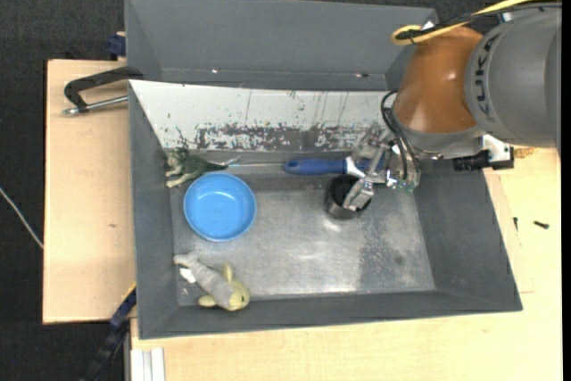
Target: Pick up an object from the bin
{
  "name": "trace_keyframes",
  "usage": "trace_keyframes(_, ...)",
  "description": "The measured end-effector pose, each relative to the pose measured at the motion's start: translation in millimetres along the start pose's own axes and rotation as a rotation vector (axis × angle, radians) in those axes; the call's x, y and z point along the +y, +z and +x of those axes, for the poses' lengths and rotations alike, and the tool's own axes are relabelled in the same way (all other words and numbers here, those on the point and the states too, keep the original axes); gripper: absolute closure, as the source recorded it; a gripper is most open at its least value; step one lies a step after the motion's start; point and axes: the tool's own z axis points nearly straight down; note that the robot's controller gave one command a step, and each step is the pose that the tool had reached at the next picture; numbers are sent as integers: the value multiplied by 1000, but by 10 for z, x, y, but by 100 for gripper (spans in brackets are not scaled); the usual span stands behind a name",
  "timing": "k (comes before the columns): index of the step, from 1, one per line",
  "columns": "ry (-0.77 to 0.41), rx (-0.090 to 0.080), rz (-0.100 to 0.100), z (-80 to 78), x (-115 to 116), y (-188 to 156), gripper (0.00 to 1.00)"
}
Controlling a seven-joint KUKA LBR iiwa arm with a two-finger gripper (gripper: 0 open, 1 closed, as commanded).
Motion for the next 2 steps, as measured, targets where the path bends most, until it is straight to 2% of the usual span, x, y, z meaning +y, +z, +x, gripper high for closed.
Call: trace_keyframes(2, 353, 1, -1, -6, 116, 42, 0)
